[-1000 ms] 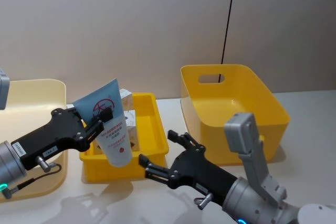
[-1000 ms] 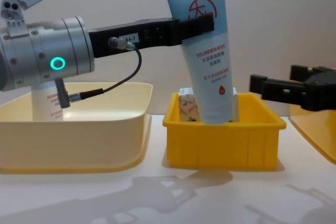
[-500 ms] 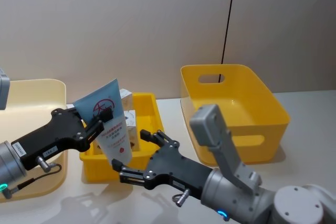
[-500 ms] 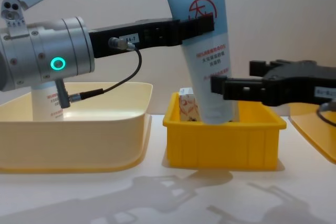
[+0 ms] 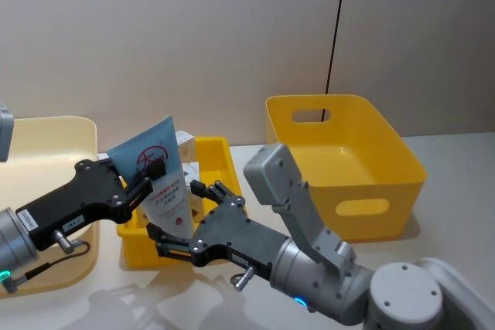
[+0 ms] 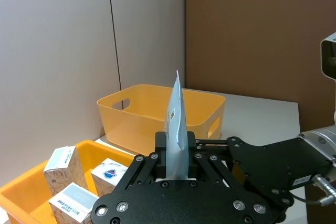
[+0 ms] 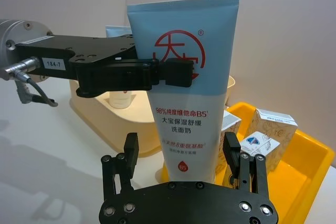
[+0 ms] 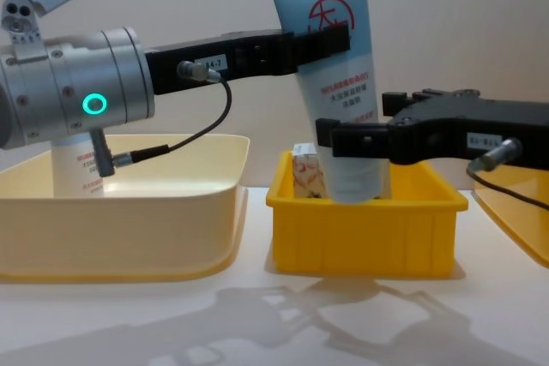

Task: Bimanual collaborative sorting of washing and personal care products

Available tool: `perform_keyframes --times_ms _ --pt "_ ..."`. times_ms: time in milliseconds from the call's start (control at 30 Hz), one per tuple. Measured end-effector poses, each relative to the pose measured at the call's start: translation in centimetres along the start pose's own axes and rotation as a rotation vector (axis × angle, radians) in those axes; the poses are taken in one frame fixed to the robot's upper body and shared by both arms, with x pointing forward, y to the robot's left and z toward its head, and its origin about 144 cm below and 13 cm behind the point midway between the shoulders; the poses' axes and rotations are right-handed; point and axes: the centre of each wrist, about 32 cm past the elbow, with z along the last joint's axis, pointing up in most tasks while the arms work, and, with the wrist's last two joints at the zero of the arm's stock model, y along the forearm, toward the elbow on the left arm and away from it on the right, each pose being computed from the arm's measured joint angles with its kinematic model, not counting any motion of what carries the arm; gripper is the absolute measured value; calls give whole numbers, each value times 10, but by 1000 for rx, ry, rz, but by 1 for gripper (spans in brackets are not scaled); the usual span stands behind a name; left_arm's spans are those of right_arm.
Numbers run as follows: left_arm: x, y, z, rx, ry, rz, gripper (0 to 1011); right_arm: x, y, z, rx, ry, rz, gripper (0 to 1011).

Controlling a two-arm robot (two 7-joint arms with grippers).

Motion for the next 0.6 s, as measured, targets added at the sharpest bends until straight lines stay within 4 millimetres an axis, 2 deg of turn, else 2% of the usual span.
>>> perform_keyframes --times_ms 600 --pt "0 0 0 0 0 0 202 -2 25 -3 -24 -28 -30 1001"
